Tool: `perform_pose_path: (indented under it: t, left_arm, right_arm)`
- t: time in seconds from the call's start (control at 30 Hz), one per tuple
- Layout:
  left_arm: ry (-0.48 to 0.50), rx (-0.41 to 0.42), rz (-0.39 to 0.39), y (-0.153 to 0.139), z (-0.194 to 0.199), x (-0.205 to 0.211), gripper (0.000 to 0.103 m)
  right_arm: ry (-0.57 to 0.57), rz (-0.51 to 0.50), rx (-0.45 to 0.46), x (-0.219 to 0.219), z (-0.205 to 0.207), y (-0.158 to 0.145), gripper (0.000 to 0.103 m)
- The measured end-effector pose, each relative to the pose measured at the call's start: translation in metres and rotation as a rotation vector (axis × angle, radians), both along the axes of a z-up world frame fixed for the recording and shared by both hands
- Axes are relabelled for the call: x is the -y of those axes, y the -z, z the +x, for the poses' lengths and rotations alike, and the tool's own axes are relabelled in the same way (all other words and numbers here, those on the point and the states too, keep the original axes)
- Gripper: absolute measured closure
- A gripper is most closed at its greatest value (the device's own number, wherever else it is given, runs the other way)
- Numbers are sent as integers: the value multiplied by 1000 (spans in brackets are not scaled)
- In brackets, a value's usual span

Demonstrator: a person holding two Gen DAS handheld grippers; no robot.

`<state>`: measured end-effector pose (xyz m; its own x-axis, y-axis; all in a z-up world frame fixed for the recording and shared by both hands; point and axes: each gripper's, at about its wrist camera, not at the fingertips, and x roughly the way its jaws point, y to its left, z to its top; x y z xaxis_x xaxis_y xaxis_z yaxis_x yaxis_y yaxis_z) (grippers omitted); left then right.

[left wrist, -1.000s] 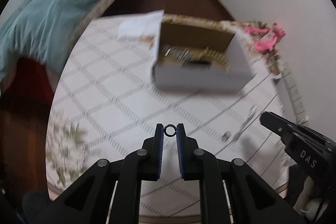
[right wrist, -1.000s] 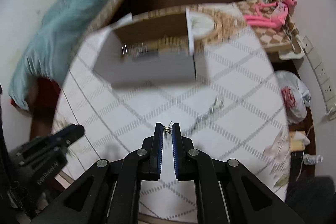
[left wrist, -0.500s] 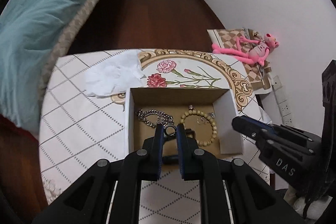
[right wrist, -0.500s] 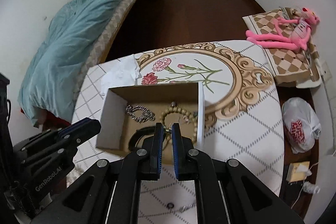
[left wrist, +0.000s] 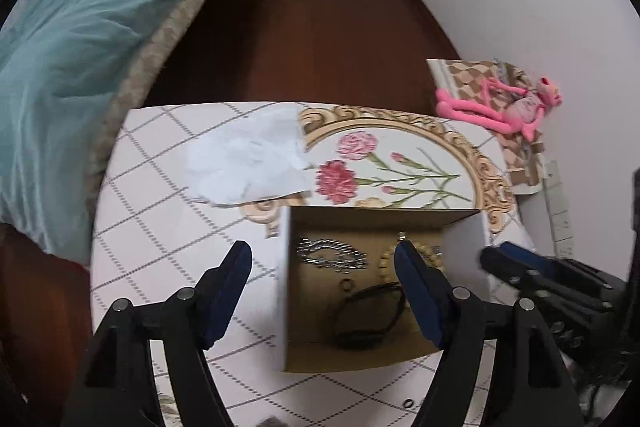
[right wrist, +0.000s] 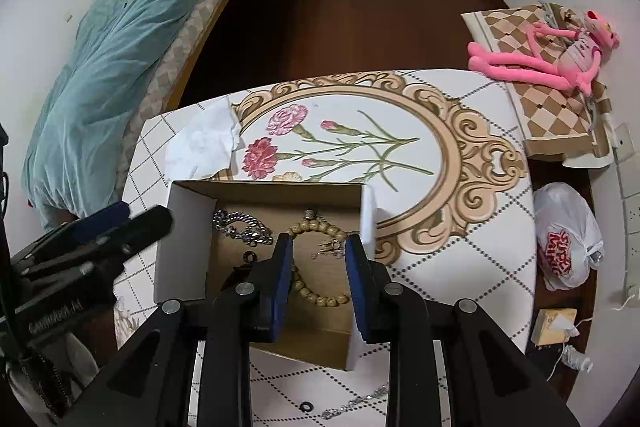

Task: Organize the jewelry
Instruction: 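Drop the ring into the box with left tool while right tool drops the charm, then withdraw both open tools from the box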

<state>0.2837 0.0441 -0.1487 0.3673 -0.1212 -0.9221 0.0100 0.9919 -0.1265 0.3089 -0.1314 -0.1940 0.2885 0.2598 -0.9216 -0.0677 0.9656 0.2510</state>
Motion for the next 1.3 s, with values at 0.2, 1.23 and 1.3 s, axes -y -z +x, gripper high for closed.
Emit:
perform_pose_path:
  t: [0.2, 1.23, 1.3]
  left_arm:
    - [-30, 30, 87, 2, -17, -7, 1]
    - [-75, 255, 137, -70, -147, 7, 1]
    - [-81, 251, 140, -67, -153, 7, 1]
  right_arm:
    - [23, -79, 27, 3, -14, -8, 28]
    - [119, -299, 258, 4, -144, -89, 6]
    - [119, -280, 251, 7, -151, -90, 6]
